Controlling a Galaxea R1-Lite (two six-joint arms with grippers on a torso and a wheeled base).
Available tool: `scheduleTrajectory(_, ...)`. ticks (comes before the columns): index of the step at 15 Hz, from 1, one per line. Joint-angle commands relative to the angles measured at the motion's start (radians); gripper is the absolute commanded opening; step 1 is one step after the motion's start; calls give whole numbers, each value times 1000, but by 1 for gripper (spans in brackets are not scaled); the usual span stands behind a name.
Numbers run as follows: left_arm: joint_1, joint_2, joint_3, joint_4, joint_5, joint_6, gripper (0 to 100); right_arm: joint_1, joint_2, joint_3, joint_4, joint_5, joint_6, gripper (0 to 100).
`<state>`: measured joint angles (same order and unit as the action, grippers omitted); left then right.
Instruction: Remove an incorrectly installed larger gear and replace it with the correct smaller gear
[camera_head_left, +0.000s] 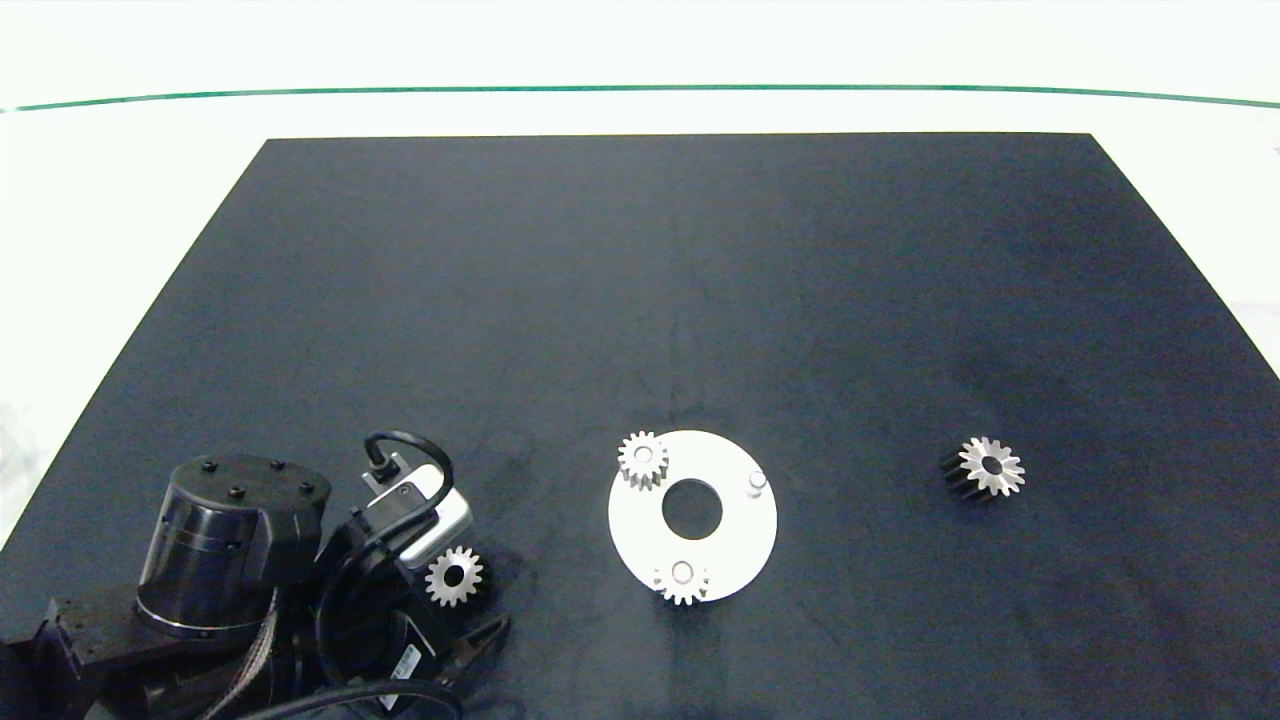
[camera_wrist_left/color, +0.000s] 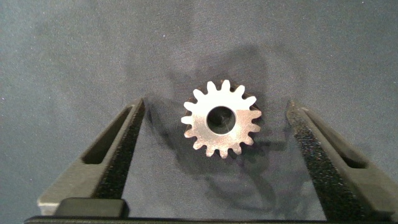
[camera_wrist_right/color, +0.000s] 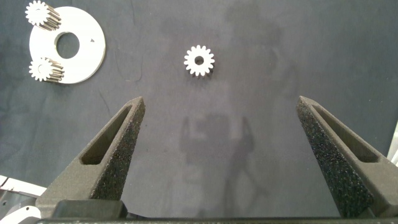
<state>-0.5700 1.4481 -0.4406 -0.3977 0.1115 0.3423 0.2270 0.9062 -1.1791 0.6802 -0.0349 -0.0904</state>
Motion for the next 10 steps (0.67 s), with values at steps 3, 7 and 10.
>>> scheduleTrajectory(3,-1,-2,-9,3,0,-13,81,0,2,9,2,1,0,100)
scheduleTrajectory(7,-1,2,-7,3,0,-22,72,0,3,9,2,1,0,100)
scheduleTrajectory(10,-1,5,-6,3,0,-23,66,0,3,9,2,1,0,100)
